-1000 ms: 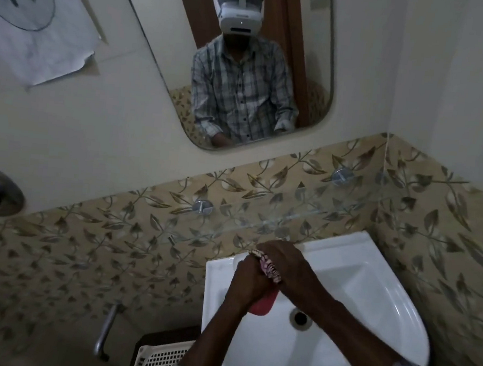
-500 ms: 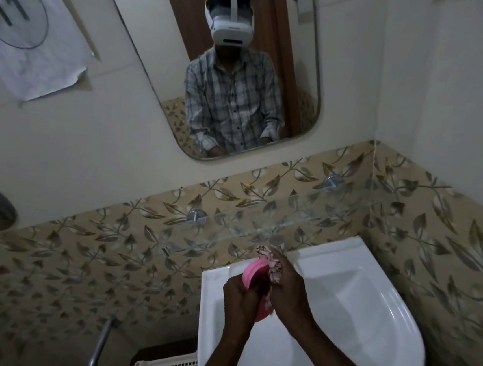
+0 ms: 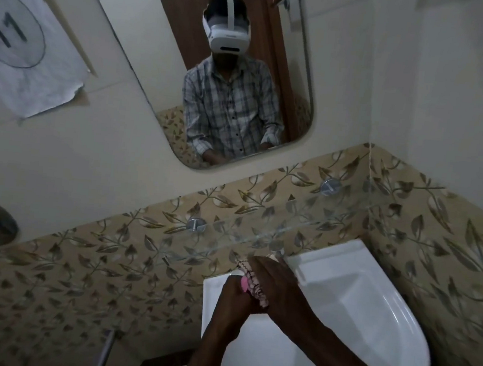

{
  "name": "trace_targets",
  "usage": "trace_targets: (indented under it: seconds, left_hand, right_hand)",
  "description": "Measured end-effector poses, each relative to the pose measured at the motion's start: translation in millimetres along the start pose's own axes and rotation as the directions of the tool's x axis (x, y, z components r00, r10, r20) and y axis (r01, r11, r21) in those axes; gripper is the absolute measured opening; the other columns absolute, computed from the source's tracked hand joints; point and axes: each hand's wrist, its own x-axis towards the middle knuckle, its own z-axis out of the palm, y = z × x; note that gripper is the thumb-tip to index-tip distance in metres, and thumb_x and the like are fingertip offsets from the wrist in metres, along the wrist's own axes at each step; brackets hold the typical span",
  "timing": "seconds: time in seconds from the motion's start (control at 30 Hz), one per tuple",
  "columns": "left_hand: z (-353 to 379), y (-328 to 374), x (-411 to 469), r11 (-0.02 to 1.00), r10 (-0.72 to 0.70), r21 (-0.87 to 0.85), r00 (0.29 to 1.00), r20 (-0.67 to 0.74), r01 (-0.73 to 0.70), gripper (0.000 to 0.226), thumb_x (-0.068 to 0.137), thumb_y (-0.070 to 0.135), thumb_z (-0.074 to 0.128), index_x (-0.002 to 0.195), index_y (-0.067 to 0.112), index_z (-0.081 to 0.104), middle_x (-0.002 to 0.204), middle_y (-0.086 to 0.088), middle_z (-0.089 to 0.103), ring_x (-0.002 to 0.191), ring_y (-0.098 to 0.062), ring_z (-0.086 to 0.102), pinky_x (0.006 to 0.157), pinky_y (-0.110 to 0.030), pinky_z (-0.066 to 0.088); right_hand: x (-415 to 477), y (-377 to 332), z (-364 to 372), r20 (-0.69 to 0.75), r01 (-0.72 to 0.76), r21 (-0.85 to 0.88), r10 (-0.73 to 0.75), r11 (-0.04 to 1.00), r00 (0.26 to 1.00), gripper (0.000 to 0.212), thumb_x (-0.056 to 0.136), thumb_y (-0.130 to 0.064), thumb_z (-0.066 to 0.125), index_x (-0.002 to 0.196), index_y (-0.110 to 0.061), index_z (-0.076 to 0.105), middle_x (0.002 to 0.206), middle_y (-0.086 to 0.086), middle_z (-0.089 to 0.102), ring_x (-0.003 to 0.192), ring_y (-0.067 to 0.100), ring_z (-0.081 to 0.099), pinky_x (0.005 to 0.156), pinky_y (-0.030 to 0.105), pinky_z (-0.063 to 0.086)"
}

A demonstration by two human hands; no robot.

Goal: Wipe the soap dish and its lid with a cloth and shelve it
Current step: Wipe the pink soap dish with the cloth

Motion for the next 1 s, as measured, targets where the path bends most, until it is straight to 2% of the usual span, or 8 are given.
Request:
trace_targets:
  seconds: [0.07,0.17,0.33,0.47,0.6,0.7,0.83,1.0]
  left_hand:
    - [1,-10,-3,0.998,0.026,-0.061,0.995,-0.094,-0.032,0.021,0.074,0.016,0.074,0.093,0.024,0.080,0.087,-0.009,0.080,0.084,-0.026,0.076,0.071,-0.035,0.062]
    - [13,-21,-6,0.993,0.040,-0.093,0.950,-0.309,-0.072,0.016,0.079,0.018,0.077,0.094,0.021,0.080,0.087,-0.007,0.080,0.084,-0.026,0.075,0.074,-0.037,0.061]
    - [40,-16,-6,0.960,-0.126,-0.279,0.921,-0.368,0.020,0.027,0.079,0.039,0.075,0.078,0.012,0.075,0.058,-0.011,0.066,0.050,-0.028,0.062,0.045,-0.031,0.048]
    - [31,-16,6,0.884,-0.221,-0.457,0.949,-0.226,0.097,0.034,0.080,0.020,0.075,0.110,0.005,0.071,0.096,-0.019,0.077,0.091,-0.039,0.073,0.071,-0.039,0.059]
    - [29,-28,6,0.894,-0.359,-0.368,0.899,-0.250,0.254,0.090,0.048,0.038,0.093,0.125,0.007,0.059,0.116,-0.020,0.066,0.099,-0.035,0.059,0.081,-0.040,0.048]
    - [42,-27,-9,0.882,-0.380,-0.387,0.892,-0.246,0.269,0.122,0.059,0.047,0.091,0.153,0.043,0.014,0.153,-0.017,0.038,0.130,-0.039,0.049,0.101,-0.053,0.045]
    - [56,-2,-10,0.741,-0.313,-0.643,0.947,-0.073,0.196,0.078,0.077,0.052,0.071,0.142,0.015,0.049,0.132,-0.020,0.063,0.115,-0.038,0.065,0.104,-0.057,0.047]
    - [45,2,3,0.659,-0.303,-0.736,0.951,-0.069,0.157,0.058,0.086,0.048,0.062,0.131,0.012,0.058,0.111,-0.023,0.069,0.105,-0.041,0.065,0.101,-0.051,0.049]
  right_hand:
    - [-7,12,-4,0.117,-0.297,0.138,0.282,0.945,0.952,0.045,0.089,-0.004,0.059,0.133,-0.009,0.058,0.126,0.012,0.066,0.113,0.026,0.065,0.098,0.044,0.052]
    - [-9,7,-15,0.418,-0.821,0.488,0.747,0.295,0.517,0.019,0.100,-0.018,0.047,0.103,-0.014,0.066,0.072,0.012,0.073,0.051,0.023,0.067,0.045,0.031,0.053]
    - [-9,-22,8,0.446,-0.760,0.648,0.835,-0.052,0.323,0.014,0.094,-0.008,0.054,0.087,-0.002,0.064,0.061,0.014,0.066,0.044,0.026,0.062,0.042,0.028,0.047]
    - [-4,-9,0,0.480,-0.646,0.722,0.852,-0.248,0.209,0.011,0.086,-0.005,0.070,0.096,-0.002,0.068,0.081,0.020,0.073,0.065,0.035,0.071,0.058,0.047,0.061]
    - [-3,1,-10,0.264,-0.756,0.651,0.915,0.065,0.306,0.025,0.086,-0.008,0.071,0.109,-0.015,0.065,0.085,0.008,0.075,0.069,0.025,0.074,0.062,0.044,0.063]
    - [-7,-8,-17,0.126,-0.762,0.517,0.846,0.390,0.519,0.038,0.089,-0.016,0.069,0.126,-0.012,0.060,0.101,0.010,0.074,0.080,0.029,0.073,0.062,0.045,0.063]
    - [-19,-31,-18,0.101,-0.666,0.369,0.685,0.648,0.722,0.057,0.088,-0.017,0.071,0.140,-0.008,0.050,0.129,0.008,0.066,0.114,0.024,0.065,0.092,0.040,0.057]
    - [-20,-36,-17,0.306,-0.736,0.362,0.673,0.572,0.673,0.052,0.098,-0.012,0.056,0.147,-0.010,0.040,0.139,0.013,0.056,0.125,0.027,0.058,0.098,0.039,0.051]
